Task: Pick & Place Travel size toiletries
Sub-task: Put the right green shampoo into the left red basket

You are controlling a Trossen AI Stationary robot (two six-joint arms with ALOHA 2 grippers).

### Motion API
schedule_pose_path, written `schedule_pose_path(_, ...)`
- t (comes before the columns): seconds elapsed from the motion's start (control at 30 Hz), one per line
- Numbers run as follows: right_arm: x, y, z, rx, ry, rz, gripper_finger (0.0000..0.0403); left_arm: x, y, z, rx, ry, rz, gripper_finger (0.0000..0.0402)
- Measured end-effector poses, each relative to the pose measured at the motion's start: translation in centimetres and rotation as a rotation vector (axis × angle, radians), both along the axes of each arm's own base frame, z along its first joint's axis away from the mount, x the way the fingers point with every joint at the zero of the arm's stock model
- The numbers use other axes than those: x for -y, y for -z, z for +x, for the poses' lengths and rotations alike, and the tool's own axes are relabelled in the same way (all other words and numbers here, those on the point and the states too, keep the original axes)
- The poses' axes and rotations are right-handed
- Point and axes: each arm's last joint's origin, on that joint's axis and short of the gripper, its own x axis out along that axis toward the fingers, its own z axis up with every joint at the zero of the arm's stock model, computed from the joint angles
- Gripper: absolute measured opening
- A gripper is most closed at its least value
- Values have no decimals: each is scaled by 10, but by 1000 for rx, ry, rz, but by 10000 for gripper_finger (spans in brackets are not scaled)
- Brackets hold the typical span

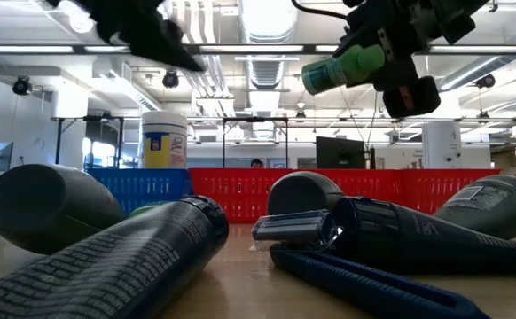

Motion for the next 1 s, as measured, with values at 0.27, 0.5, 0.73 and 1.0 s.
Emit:
schedule_pose_path(0.27, 2, -10, 8, 31, -34, -51, 147, 6, -11, 33, -53, 331, 230, 198)
schedule_pose_path(0.5, 3, -10, 15, 34, -65, -42, 151, -1, -14, 64, -29, 378, 271, 198)
schedule_pose_path(0.73, 2, -7, 23, 18, -109, -67, 150, -7, -19, 85, -14, 488, 254, 198)
schedule_pose_path(1.0, 2, -15, 33, 9, -155, -127, 144, -7, -13, 96, -4, 570, 225, 198)
